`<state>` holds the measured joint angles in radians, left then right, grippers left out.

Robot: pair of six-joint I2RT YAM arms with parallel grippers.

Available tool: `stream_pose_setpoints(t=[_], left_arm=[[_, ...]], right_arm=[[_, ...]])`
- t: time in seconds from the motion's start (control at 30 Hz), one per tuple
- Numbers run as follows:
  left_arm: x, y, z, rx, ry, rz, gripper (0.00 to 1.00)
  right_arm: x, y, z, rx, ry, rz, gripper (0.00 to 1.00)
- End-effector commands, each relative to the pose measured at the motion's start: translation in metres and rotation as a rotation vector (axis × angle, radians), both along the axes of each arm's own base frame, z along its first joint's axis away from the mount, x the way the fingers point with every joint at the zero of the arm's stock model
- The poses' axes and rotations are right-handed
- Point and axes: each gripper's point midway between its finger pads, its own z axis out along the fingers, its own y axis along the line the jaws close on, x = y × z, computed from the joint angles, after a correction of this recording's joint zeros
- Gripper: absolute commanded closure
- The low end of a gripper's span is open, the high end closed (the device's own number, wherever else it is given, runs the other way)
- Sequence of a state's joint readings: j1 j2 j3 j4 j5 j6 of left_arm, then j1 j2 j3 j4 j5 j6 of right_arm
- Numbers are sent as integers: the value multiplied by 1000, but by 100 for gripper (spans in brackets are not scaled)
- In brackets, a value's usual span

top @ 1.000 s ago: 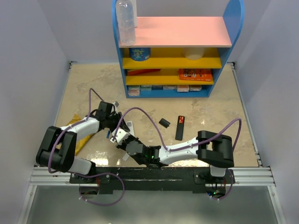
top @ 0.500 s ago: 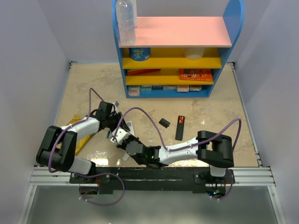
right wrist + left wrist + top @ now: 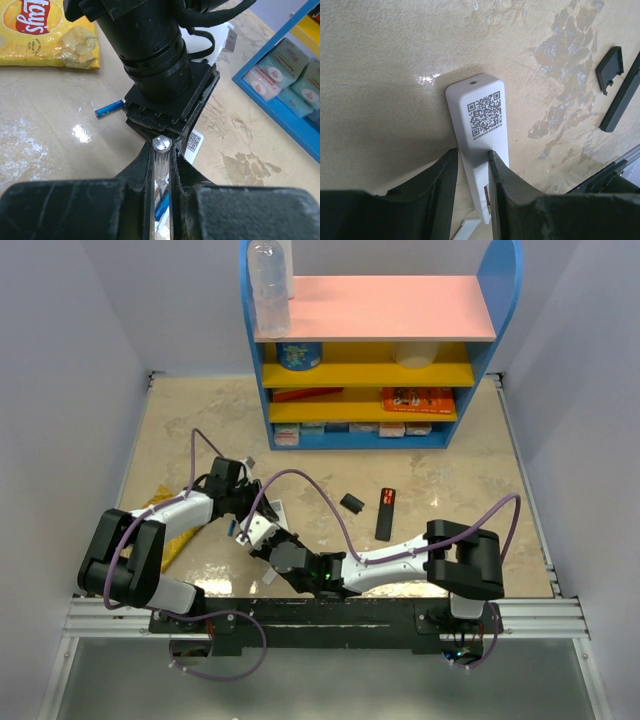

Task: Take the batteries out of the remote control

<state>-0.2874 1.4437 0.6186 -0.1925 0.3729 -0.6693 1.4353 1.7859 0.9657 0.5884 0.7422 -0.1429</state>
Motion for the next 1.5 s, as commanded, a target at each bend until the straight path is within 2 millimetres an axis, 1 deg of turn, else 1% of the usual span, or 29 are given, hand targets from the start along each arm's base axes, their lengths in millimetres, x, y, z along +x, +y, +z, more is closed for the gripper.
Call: stream_pose_setpoints(t=[0.0, 0.13, 0.37, 0.4, 0.43, 0.5, 0.53, 0.63, 0.73, 0.77, 0.9, 0.97, 1.07, 1.13, 1.27, 1.43, 1.47], left_arm=[[-2, 11, -15, 63, 15, 16, 66], [-1, 10, -14, 59, 13, 16, 66], [3, 9, -10, 58, 8, 15, 65], [6, 8, -9, 56, 2, 15, 65], [6, 8, -8, 56, 2, 15, 65], [7, 8, -7, 57, 0, 16, 65], [7, 8, -7, 57, 0, 16, 66], [7, 8, -8, 56, 2, 15, 66], [6, 7, -8, 53, 2, 15, 66], [6, 7, -8, 52, 2, 16, 65], [6, 7, -7, 50, -2, 17, 65], [5, 7, -8, 49, 1, 17, 65], [4, 7, -10, 52, 7, 16, 65], [4, 8, -10, 55, 7, 17, 65], [5, 7, -11, 49, 6, 16, 65], [5, 8, -11, 50, 5, 19, 65], [5, 7, -11, 50, 5, 18, 65]], right_arm=[[4, -7, 47, 72, -40, -39, 100], [0, -8, 55, 86, -42, -35, 100], [2, -14, 57, 96, -36, -50, 100], [0, -14, 55, 92, -29, -47, 100], [-1, -14, 60, 107, -23, -31, 100], [-5, -13, 62, 132, -4, -11, 100], [-9, -10, 68, 154, 8, 21, 100], [-15, -4, 69, 184, 33, 61, 100], [-16, 1, 66, 189, 34, 74, 100], [-15, 4, 60, 175, 33, 77, 100], [-9, 11, 49, 163, 33, 71, 100], [-7, 12, 45, 156, 31, 65, 100], [-1, 13, 33, 135, 31, 47, 100], [2, 12, 26, 128, 38, 42, 100], [4, 10, 18, 115, 43, 33, 100], [7, 6, 17, 109, 36, 19, 100], [10, 2, 15, 86, 17, -2, 100]])
